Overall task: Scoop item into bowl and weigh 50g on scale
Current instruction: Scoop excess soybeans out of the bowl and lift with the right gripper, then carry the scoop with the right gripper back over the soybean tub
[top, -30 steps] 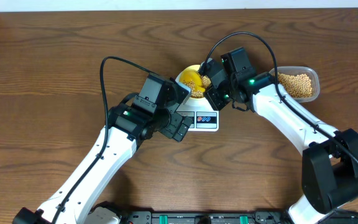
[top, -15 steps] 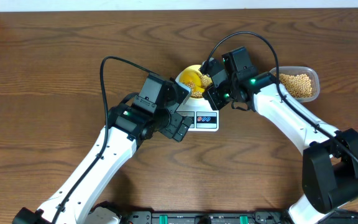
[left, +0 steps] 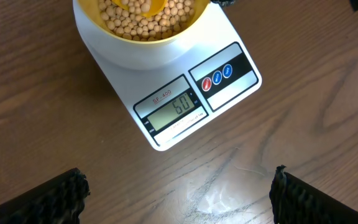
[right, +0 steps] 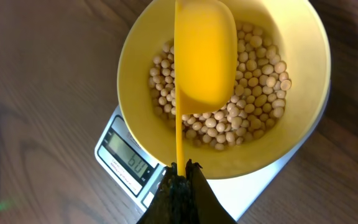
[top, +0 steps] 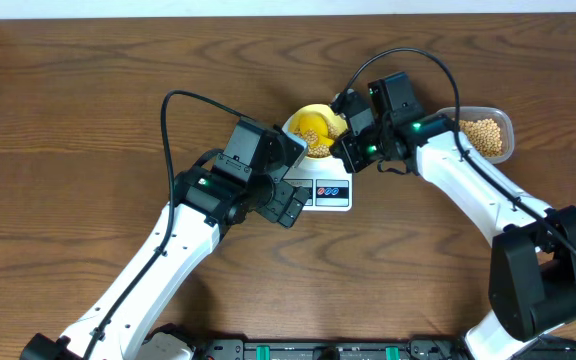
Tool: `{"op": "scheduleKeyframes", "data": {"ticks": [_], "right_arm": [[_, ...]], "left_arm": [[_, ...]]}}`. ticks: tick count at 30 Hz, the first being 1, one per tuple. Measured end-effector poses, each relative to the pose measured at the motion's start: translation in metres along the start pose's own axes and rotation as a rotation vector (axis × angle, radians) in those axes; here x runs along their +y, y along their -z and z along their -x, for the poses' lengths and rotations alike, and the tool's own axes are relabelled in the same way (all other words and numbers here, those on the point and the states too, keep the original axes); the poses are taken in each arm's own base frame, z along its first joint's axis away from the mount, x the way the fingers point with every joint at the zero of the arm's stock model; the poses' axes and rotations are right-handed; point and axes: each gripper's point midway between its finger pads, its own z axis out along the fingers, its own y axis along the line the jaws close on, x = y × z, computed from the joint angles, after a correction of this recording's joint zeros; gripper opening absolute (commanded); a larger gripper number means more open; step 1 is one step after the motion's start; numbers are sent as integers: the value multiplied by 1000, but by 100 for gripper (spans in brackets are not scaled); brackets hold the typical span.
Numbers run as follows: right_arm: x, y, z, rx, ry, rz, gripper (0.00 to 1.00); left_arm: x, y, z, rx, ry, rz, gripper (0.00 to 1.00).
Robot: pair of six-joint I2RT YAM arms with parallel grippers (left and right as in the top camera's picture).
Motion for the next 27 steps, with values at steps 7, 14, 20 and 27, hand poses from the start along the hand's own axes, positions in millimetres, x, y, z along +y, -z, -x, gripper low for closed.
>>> {"op": "scheduleKeyframes", "data": {"ticks": [7,14,20,27], "right_arm": [[-1,15,8,-43,-20,43,1],[2,49,27,-134,0,39,1],[7,57,31,-156,13,42,1],[7,57,31,-155,13,42,1]], "left_arm": [[0,0,0,0,0,0,96],[0,0,0,0,0,0,96],[0,0,0,0,0,0,96],[0,0,0,0,0,0,96]]}}
